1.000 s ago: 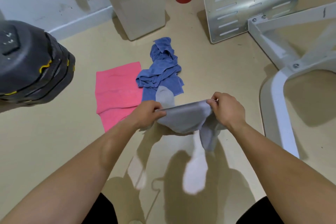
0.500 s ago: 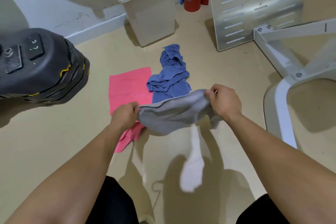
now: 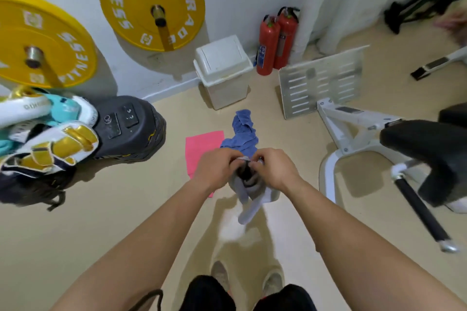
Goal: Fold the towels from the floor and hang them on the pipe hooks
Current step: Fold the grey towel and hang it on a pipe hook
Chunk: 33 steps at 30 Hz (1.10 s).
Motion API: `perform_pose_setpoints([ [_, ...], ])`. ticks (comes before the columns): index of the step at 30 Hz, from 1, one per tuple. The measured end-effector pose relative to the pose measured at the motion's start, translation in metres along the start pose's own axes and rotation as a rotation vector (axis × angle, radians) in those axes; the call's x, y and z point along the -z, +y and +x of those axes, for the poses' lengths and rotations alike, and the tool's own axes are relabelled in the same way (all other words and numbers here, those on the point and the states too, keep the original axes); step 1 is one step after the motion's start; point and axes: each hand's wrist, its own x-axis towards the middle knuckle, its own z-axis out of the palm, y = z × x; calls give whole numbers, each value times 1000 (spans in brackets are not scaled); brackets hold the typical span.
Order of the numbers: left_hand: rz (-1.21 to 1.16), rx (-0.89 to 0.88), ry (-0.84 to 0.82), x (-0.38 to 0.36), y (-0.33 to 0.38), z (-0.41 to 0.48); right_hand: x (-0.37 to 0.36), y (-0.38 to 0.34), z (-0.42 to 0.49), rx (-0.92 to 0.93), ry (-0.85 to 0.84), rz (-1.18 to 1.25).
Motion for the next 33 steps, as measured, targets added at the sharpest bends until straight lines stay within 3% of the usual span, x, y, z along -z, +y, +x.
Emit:
perform_pose_setpoints([
  [9, 78, 39, 164, 130, 61, -94, 139, -70, -101, 23, 165, -58],
  [12, -47, 43, 201, 151, 68, -106, 160, -75, -119, 24, 205, -25],
  [20, -205, -177, 338, 164, 151, -115, 186, -112, -158, 232, 187, -24],
  [23, -255, -159, 309, 155, 170, -115, 187, -123, -170, 300, 187, -12],
  [29, -423, -263, 100, 147, 170, -127, 178, -117, -186, 320, 235, -25],
  [33, -416, -179, 141, 143, 175, -138, 169, -117, -194, 330, 222, 22],
])
